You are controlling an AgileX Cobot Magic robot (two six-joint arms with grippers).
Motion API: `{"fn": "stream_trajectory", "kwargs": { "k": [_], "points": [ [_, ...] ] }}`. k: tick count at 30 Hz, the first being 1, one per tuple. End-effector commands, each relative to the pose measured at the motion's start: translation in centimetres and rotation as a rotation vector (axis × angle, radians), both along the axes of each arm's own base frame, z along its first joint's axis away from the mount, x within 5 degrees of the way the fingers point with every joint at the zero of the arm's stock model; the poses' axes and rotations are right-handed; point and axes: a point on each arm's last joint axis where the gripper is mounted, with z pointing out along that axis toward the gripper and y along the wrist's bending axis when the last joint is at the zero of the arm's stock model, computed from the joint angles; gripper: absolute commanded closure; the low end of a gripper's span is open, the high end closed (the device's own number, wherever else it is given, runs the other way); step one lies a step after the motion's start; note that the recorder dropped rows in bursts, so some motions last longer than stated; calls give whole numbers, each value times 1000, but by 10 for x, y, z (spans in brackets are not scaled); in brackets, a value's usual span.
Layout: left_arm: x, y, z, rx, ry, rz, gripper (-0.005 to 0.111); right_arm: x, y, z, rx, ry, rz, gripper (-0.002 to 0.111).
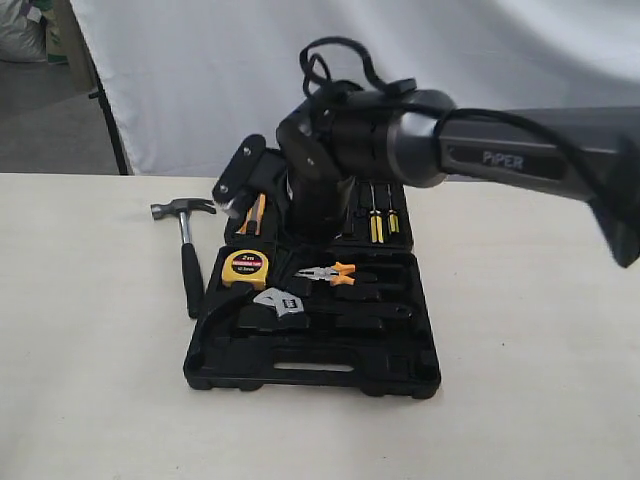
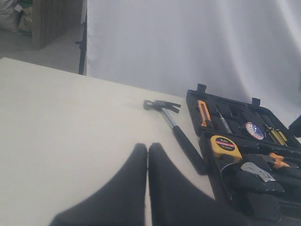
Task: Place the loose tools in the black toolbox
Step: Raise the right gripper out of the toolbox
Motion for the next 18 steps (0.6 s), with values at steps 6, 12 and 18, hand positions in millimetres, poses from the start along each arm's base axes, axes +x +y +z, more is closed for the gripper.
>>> {"fn": "stream_trajectory", "kwargs": {
  "k": [6, 12, 18],
  "points": [
    [-1, 1, 2, 2, -13, 26, 106, -10, 17, 13, 333, 146, -93, 109],
    [-1, 1, 2, 2, -13, 26, 106, -8, 33, -9, 472, 232, -153, 109],
    [-1, 1, 2, 2, -13, 26, 106, -6, 58, -46, 579, 223, -172, 93]
  ]
}}
